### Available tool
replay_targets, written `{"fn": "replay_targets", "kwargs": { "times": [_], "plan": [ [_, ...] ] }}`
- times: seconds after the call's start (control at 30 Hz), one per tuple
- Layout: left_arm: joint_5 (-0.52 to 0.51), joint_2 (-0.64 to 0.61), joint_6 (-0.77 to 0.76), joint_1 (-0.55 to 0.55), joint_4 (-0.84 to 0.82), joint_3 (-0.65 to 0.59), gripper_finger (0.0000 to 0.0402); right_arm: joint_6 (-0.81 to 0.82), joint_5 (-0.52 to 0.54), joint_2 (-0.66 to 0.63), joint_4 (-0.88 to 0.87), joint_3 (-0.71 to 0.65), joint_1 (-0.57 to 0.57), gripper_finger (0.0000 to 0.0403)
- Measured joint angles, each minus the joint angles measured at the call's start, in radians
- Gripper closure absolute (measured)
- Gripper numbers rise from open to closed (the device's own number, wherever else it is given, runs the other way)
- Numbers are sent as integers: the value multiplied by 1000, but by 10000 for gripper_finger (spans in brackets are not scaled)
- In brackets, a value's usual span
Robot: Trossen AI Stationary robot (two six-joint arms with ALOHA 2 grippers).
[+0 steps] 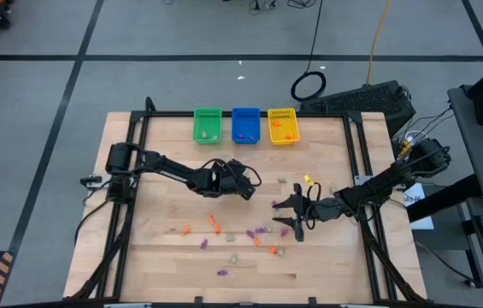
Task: Sort Halloween decoration
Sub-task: Put the gray skull toy into the green bin
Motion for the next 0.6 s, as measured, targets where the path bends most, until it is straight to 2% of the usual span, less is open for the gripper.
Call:
{"fn": "replay_targets", "kwargs": {
  "times": [0.47, 0.6],
  "plan": [
    [-18, 61, -16, 25, 54, 1, 127, 0, 0, 0, 1, 0, 0, 222],
    [19, 77, -15, 46, 54, 0, 128, 0, 0, 0, 1, 0, 0, 222]
  ]
}}
